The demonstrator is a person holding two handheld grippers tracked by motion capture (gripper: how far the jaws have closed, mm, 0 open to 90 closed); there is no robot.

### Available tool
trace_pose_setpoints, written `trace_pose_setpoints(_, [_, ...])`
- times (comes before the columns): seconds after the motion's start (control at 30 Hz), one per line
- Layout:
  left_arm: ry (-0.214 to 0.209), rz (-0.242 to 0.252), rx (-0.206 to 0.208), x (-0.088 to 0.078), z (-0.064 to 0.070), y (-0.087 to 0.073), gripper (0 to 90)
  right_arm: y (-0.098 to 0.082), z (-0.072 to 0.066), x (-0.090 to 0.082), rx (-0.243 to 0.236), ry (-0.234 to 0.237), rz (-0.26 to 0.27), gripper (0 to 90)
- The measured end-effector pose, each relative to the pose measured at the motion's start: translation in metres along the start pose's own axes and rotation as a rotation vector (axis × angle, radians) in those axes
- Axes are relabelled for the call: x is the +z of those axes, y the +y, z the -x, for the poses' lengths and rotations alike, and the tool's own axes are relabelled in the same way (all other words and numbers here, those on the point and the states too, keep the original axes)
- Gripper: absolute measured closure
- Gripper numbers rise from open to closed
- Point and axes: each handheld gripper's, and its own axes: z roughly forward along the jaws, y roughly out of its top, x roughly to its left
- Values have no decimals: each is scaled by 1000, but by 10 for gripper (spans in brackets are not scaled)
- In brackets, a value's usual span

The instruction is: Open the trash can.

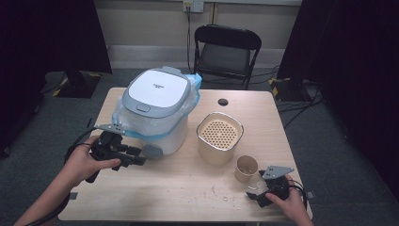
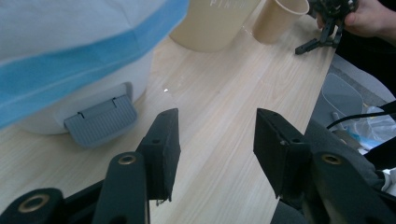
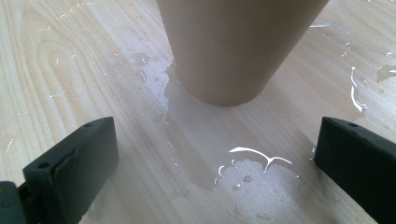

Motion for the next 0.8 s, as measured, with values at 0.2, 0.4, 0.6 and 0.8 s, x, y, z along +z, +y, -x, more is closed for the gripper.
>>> trace_pose_setpoints(0.2, [13,-3,-3,-12,0,12,538,0,0,0,-1,0,0,0])
trace_pose_setpoints(0.4, [18,-2,-16,-20,-1,21,563,0,0,0,-1,0,1,0])
trace_pose_setpoints(0.6, [33,-9,-19,-28,-2,29,583,0,0,0,-1,0,0,0])
trace_pose_setpoints(0.8, [47,5,-23,-36,-5,39,607,0,0,0,-1,0,0,0])
